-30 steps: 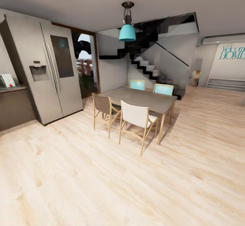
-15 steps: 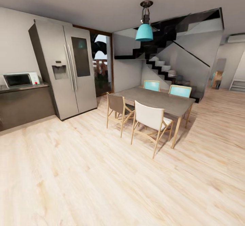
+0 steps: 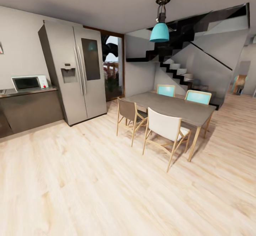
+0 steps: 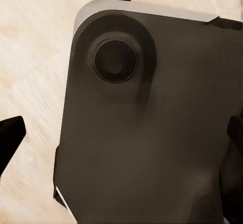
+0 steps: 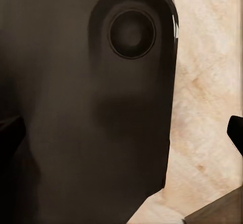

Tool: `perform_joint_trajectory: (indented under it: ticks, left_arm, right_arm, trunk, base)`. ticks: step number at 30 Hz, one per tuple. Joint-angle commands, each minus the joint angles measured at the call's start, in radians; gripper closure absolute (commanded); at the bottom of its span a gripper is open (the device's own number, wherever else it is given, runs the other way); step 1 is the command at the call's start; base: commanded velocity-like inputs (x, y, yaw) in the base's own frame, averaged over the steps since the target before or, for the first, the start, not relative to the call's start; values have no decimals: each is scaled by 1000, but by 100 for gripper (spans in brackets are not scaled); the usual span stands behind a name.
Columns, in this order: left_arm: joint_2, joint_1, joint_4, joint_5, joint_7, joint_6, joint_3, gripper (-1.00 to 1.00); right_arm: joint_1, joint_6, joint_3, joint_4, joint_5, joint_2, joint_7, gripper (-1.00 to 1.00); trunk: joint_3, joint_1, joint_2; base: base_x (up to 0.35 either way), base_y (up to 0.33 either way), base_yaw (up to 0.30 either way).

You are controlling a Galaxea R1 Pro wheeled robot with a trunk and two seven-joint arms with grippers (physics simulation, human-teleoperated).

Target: In the kitchen, take the popcorn bag from the countertop, put it into the microwave, and heat it until the popcorn is cooked so the cooked popcorn ends up inside the bag.

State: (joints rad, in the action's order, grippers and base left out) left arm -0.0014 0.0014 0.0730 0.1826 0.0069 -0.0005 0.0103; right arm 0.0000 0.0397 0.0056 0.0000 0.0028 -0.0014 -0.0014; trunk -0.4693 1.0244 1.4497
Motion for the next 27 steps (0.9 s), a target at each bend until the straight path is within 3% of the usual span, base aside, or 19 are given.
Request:
perform_joint_trajectory:
  ticks: [1, 12, 27]
  left_arm:
    - [0, 0, 1, 6, 1, 0, 0, -100]
    - [0, 0, 1, 6, 1, -2, 0, -100]
    - [0, 0, 2, 5, 1, -4, 0, -100]
  right_arm:
    - [0, 3, 0, 0, 0, 0, 0, -100]
    - [0, 1, 2, 1, 2, 5, 0, -100]
    - [0, 2, 2, 1, 0, 5, 0, -100]
  trunk:
    - [-1, 1, 0]
    - [-1, 1, 0]
    - [-1, 1, 0]
  base:
    - [322, 0, 1]
    - [322, 0, 17]
    - [322, 0, 264]
